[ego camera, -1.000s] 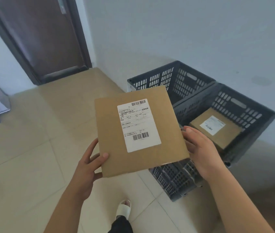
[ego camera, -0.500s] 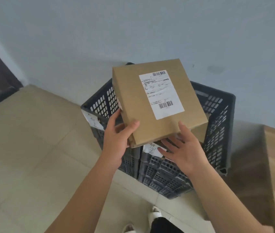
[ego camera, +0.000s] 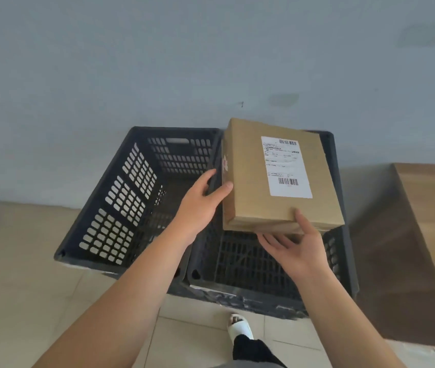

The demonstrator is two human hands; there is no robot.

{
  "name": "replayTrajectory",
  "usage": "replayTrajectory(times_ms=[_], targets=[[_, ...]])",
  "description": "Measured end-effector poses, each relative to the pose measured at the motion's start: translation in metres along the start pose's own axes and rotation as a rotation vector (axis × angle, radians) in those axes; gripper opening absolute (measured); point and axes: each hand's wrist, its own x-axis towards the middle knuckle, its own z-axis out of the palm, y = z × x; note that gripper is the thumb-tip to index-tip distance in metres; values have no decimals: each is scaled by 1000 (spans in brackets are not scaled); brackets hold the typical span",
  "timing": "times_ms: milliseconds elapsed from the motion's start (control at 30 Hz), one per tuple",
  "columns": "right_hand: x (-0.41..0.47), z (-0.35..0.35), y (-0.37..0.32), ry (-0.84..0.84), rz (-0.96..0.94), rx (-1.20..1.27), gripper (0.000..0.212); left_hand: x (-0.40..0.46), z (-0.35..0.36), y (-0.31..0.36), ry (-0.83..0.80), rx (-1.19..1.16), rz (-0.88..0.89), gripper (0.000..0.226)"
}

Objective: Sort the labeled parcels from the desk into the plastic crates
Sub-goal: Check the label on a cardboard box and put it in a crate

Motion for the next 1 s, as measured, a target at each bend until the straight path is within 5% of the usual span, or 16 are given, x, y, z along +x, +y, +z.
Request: replayTrajectory(times_ms=[233, 467, 1000], targets=[[76, -10, 3, 144, 63, 49, 49, 67, 12, -59, 129, 415, -179, 87], [155, -4, 10, 207, -52, 94, 82, 80, 35, -85, 217, 799, -135, 92], [199, -14, 30, 258, -109, 109, 78, 80, 39, -94, 279, 900, -91, 95]])
